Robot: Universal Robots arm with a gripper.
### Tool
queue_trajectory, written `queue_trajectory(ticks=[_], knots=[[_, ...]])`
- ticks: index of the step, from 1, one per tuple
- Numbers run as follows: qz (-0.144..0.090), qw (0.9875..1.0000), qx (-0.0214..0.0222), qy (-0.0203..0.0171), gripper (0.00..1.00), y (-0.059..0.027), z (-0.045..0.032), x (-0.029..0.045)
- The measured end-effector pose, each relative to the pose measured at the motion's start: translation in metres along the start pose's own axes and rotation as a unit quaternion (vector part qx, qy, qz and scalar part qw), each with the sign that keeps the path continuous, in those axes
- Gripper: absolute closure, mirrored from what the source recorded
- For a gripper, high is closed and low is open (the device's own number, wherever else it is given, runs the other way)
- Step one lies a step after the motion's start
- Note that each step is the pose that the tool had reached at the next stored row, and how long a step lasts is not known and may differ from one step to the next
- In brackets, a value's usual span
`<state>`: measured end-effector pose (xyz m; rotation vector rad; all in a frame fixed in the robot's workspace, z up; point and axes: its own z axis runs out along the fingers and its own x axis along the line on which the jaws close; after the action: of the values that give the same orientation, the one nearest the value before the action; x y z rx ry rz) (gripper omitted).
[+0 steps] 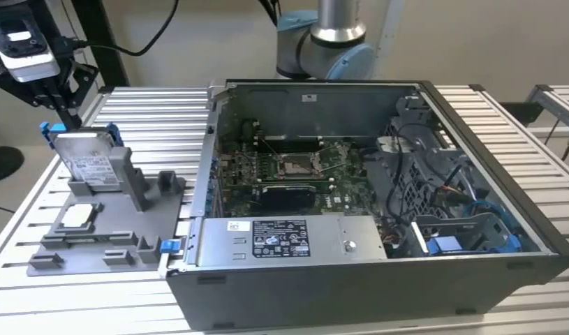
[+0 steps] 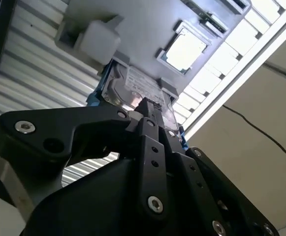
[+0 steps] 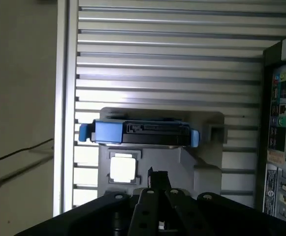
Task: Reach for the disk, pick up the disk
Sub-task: 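Reach for the disk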
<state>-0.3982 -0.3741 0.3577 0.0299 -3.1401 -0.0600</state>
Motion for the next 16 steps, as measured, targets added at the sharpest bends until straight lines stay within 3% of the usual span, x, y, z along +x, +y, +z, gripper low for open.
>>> queue_trajectory(ticks=[3, 6, 16], knots=[[0.000, 1.0000, 0.0000, -0.0001, 1.00, 0.0107, 0.0014, 0.0015], [-0.001, 1.0000, 0.0001, -0.0002, 1.00, 0.0162, 0.0025, 0.0105], [-0.007, 1.0000, 0.0000, 0.0000, 1.00, 0.0174, 0.0026, 0.0378]])
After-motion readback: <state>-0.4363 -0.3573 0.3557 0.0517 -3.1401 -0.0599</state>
